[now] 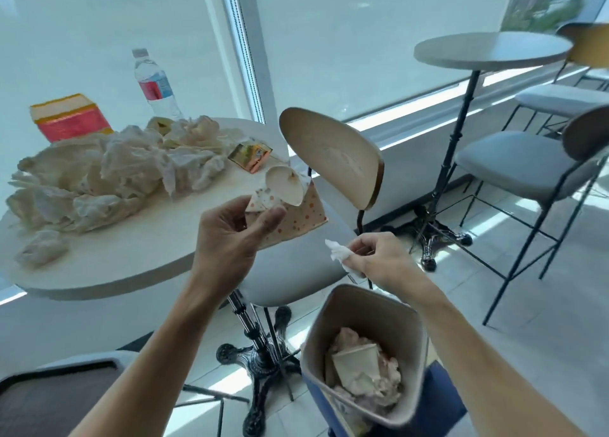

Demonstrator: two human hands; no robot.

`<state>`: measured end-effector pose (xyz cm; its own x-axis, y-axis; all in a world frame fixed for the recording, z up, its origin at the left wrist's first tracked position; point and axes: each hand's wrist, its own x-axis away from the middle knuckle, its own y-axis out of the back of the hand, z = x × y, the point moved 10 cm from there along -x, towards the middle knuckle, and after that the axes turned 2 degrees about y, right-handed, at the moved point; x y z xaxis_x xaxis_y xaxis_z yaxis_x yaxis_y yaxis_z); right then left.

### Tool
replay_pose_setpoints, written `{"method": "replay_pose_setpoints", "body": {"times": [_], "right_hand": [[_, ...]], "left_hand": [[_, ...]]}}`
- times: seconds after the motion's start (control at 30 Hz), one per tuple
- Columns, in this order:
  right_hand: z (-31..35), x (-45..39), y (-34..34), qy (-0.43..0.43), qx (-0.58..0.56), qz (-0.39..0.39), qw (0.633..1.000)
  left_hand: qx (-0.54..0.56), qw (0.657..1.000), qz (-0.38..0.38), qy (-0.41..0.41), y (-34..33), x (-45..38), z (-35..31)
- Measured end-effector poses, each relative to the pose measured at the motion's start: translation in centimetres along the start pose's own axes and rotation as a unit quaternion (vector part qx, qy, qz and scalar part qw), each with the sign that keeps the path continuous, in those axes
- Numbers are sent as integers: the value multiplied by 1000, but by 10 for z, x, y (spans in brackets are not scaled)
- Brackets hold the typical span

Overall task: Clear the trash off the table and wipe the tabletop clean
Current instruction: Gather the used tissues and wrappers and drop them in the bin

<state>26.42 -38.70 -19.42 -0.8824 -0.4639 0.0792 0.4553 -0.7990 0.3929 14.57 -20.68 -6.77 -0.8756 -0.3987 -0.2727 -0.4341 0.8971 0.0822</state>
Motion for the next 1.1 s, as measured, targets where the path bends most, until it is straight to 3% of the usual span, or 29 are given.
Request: {"method": "replay_pose_setpoints", "body": {"times": [0.23, 0.47, 0.67, 1.1], "right_hand": [[-88, 22, -15, -109, 70, 77, 989], [-71, 9, 32, -76, -25, -33, 996], [-43, 2, 51, -48, -85, -92, 991], [104, -1, -24, 101, -53, 32, 993]], "left_hand": [[-20, 999, 24, 43, -45, 16, 29], [-77, 985, 59, 140, -65, 39, 77], [-219, 938, 147, 226, -75, 56, 117], [-186, 974, 6, 131, 43, 31, 26]]}}
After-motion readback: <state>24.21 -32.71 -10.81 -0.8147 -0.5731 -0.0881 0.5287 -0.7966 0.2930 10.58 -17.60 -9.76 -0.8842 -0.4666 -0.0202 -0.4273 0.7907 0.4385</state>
